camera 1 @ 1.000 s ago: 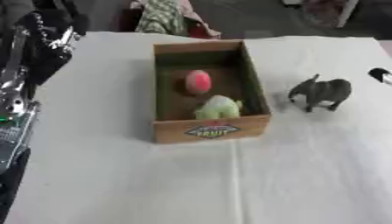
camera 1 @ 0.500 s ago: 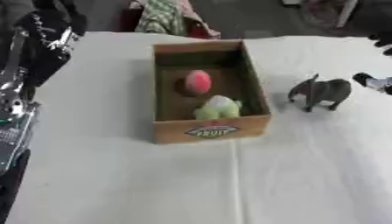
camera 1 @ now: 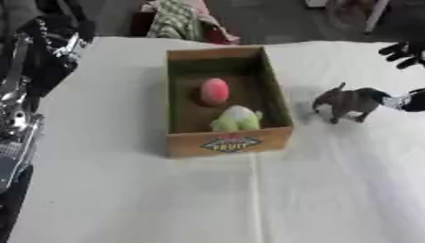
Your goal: Pick up objects on the table and place them in the box.
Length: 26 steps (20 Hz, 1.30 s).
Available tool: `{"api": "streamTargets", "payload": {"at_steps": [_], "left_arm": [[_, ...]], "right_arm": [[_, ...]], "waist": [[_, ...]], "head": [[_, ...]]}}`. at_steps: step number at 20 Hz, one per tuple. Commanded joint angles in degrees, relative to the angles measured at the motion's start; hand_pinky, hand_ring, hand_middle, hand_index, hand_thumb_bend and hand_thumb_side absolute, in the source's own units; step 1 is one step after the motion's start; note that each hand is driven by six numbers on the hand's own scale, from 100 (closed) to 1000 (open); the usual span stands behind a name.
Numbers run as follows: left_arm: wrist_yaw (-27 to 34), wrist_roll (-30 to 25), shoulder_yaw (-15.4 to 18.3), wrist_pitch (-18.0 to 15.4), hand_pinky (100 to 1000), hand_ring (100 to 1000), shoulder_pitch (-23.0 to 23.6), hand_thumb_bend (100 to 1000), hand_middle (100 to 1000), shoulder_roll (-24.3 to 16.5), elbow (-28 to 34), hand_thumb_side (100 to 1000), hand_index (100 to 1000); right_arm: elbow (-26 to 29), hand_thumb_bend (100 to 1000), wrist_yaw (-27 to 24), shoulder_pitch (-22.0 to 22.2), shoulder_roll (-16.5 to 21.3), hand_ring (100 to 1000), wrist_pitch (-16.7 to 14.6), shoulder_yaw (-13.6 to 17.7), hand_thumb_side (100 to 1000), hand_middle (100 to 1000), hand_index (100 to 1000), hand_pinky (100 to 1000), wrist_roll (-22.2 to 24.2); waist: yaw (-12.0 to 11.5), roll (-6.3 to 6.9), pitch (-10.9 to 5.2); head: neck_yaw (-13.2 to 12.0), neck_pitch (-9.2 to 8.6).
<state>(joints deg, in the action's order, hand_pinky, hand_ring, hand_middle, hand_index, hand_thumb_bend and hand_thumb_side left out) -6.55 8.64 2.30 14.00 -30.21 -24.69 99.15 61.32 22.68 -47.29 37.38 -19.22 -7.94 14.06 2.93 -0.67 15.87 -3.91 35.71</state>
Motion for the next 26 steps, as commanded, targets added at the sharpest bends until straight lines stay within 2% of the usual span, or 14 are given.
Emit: {"api": "streamTargets", "payload": {"at_steps": [1, 19, 26], "left_arm": [[0.0, -0.2, 0.5, -0.1, 578, 587, -0.6, 593, 594, -0.9, 1.1, 617, 767], [0.0, -0.6, 0.6, -0.1, 596, 587, -0.7, 577, 590, -0.6, 1.0, 618, 767], [0.1, -0.8, 0.7, -0.2, 596, 587, -0.5, 573, 589, -0.6, 1.0, 617, 767]], "right_arm": [[0.2, 416, 0.5, -1.3, 1.0, 836, -0.4, 0.2, 102, 830, 877, 764, 0.8], [-1.7, 386, 1.8, -1.3, -0.9, 835, -2.2, -1.6, 100, 824, 879, 768, 7.7], [-0.5, 369, 1.2, 0.6, 0.1, 795, -2.3, -1.9, 100, 792, 862, 756, 10.2]], "waist": [[0.0, 0.01, -1.15], [-0.4, 0.12, -1.04], [-0.5, 0.16, -0.98]], "head": [[0.1, -0.53], [0.1, -0.64], [0.2, -0.54]]}}
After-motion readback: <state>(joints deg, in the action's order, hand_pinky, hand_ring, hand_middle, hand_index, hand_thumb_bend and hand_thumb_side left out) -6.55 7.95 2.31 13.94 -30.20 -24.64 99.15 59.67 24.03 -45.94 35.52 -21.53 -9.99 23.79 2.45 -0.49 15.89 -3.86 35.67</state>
